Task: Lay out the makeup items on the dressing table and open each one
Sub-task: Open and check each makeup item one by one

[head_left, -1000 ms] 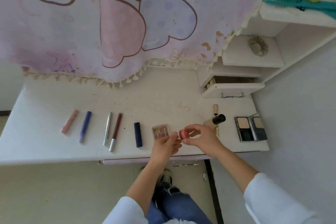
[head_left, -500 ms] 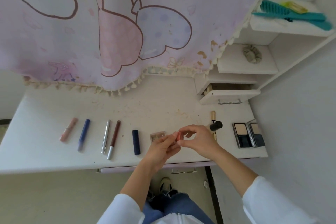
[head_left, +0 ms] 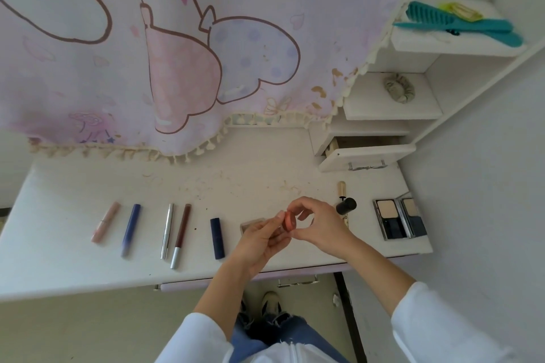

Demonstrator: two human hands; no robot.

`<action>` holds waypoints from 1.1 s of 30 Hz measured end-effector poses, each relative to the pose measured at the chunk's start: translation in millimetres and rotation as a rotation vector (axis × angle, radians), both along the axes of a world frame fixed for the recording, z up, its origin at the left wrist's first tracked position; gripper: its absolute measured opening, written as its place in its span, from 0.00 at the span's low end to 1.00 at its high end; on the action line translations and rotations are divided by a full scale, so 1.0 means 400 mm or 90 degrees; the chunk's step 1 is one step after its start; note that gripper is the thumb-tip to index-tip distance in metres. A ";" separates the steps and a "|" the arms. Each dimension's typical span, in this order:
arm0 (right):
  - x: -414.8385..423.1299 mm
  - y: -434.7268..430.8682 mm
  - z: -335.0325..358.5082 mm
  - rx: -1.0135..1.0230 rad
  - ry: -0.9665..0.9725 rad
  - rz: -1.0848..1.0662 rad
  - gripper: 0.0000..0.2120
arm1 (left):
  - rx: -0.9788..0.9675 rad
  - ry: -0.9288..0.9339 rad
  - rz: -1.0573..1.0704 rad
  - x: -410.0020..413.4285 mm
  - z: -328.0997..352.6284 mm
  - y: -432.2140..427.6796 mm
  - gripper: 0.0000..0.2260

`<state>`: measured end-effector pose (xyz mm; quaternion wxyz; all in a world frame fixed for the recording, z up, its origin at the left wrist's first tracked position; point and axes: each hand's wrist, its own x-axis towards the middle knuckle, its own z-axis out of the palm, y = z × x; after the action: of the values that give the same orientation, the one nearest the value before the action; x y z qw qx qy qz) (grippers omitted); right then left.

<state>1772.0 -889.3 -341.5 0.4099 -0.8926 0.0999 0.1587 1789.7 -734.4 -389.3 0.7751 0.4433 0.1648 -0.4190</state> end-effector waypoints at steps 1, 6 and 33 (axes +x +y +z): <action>0.002 -0.001 -0.001 0.004 0.002 0.001 0.19 | -0.001 0.002 -0.001 0.003 0.001 -0.001 0.11; 0.018 -0.001 0.005 0.002 0.065 -0.048 0.23 | -0.013 0.012 -0.007 0.020 0.001 0.002 0.12; 0.106 -0.002 -0.065 0.012 0.070 -0.193 0.21 | 0.026 0.001 0.020 0.179 -0.026 0.025 0.11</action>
<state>1814.3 -890.3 -367.7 0.4318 -0.8533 0.2541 0.1443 1861.2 -724.5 -399.7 0.7720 0.4561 0.1810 -0.4039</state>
